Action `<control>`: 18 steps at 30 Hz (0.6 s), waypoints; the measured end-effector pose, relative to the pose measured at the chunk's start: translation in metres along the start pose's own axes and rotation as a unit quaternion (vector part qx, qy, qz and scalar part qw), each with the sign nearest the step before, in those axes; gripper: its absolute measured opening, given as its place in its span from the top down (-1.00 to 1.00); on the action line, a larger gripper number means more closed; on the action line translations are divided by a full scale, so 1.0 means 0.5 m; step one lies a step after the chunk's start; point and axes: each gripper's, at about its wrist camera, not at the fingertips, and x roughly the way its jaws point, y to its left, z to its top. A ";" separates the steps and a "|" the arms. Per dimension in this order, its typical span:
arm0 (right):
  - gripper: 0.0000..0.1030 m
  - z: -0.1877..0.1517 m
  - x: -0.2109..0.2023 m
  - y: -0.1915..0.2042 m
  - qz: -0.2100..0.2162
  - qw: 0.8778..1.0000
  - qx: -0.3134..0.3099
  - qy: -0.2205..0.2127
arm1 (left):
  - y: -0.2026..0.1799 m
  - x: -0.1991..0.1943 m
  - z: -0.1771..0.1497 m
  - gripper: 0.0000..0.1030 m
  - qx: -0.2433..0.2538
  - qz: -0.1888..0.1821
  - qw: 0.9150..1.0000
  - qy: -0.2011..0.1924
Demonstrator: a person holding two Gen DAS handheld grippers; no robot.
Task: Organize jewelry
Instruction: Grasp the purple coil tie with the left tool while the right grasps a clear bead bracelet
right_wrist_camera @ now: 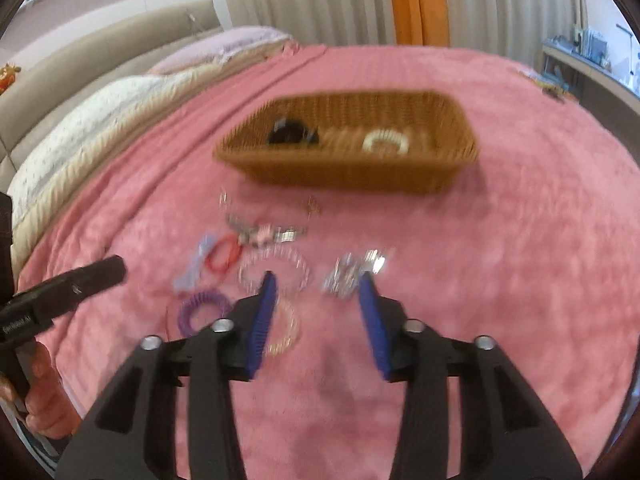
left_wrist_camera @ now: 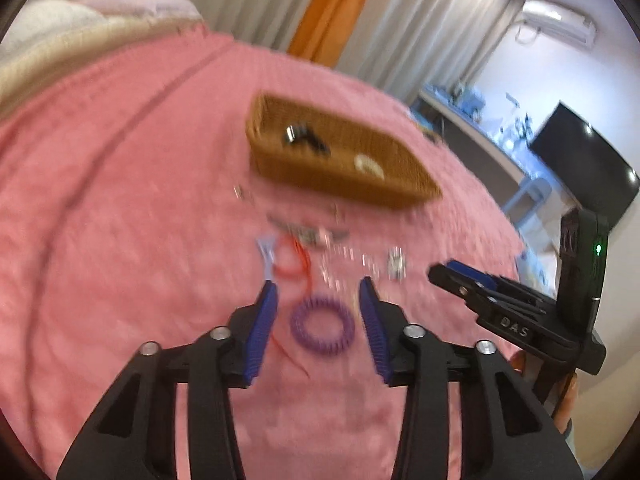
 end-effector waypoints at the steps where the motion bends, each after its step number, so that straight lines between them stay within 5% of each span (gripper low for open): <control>1: 0.33 -0.010 0.008 0.002 -0.002 1.000 0.001 0.004 | -0.001 0.012 -0.006 0.38 0.001 0.004 1.000 0.009; 6: 0.36 -0.039 0.044 0.007 0.003 1.000 0.008 0.021 | 0.002 0.077 -0.019 0.44 0.003 0.045 0.998 0.044; 18: 0.43 -0.047 0.086 0.036 -0.008 0.999 -0.021 0.034 | -0.001 0.121 -0.036 0.46 0.015 0.063 0.996 0.058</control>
